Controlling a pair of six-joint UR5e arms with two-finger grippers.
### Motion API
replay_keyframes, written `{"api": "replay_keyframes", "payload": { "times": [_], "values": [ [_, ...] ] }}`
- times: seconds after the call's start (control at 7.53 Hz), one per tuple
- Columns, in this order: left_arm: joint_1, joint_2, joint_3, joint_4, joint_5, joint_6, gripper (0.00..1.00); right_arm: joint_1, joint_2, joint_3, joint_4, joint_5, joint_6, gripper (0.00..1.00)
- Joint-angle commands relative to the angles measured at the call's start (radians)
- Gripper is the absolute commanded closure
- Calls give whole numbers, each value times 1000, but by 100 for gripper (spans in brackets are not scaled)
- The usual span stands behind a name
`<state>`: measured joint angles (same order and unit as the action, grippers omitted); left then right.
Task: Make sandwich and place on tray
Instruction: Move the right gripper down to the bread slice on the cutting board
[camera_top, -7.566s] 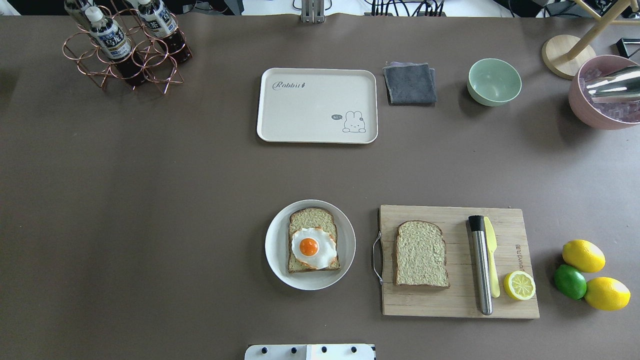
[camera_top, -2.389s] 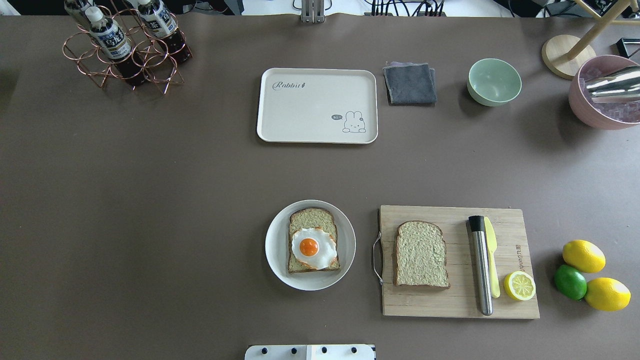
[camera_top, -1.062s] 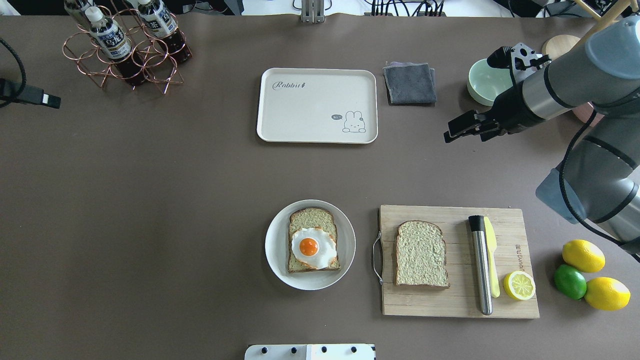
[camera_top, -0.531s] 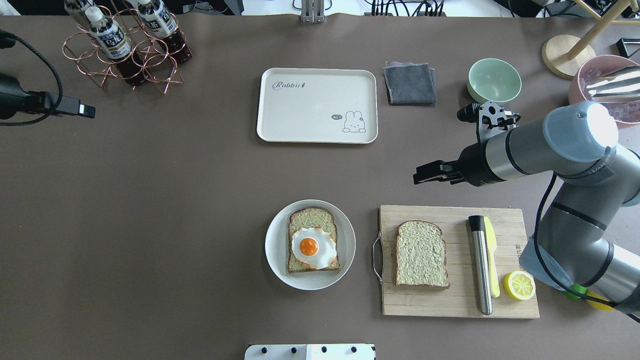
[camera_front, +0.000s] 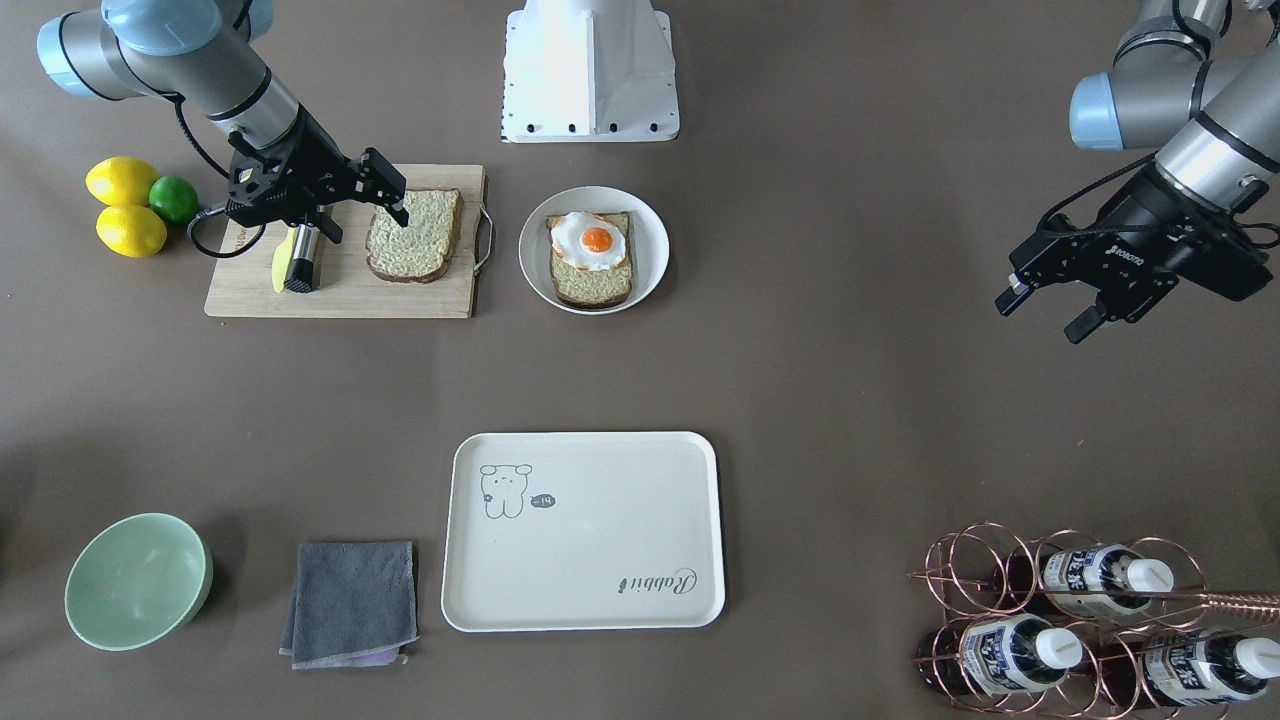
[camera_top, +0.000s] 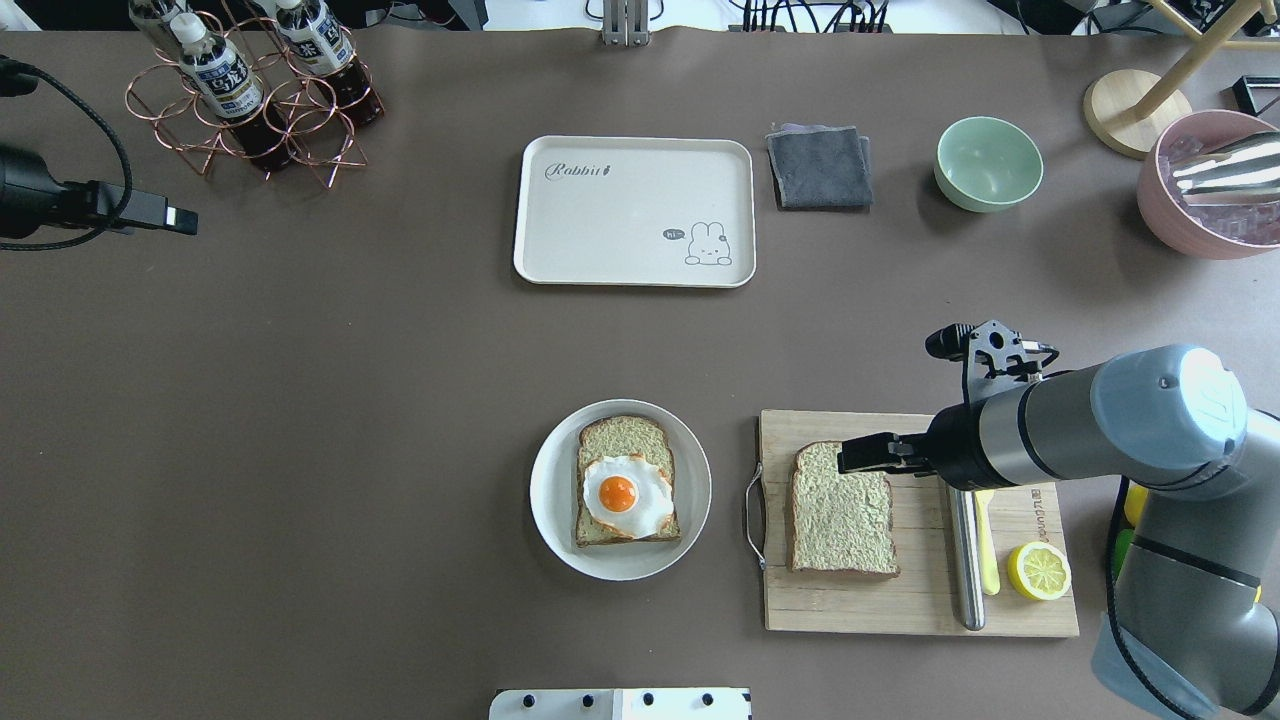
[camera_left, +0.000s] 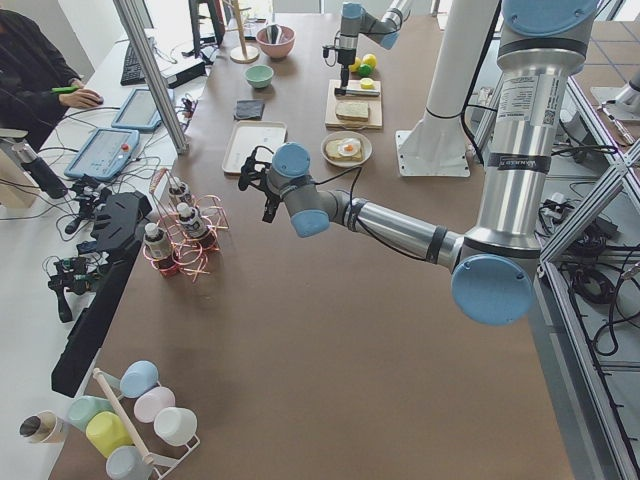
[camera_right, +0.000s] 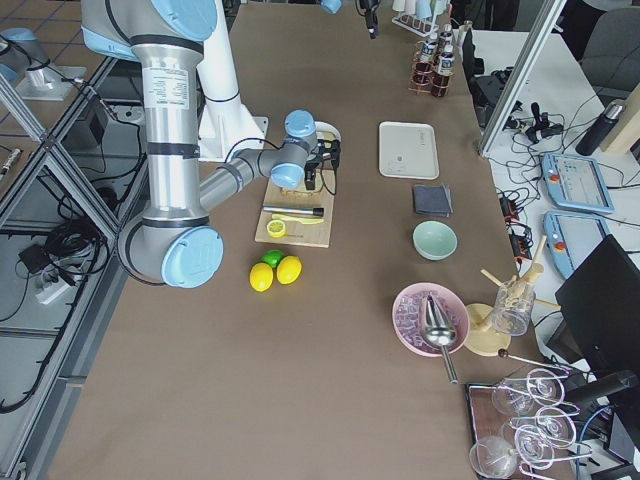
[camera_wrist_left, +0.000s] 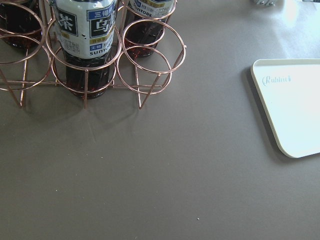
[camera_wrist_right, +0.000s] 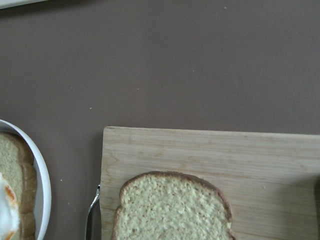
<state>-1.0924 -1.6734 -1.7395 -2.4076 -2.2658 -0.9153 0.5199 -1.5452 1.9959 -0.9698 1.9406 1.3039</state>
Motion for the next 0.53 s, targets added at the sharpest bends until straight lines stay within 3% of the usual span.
{"api": "replay_keyframes", "payload": {
  "times": [0.0,0.4],
  "values": [
    [0,0,1,1,0,-4,2,-108,-21,9,0,-109,69,1],
    [0,0,6,1,0,-4,2,-132,-39,-6,2,-137,77,4]
  ]
}}
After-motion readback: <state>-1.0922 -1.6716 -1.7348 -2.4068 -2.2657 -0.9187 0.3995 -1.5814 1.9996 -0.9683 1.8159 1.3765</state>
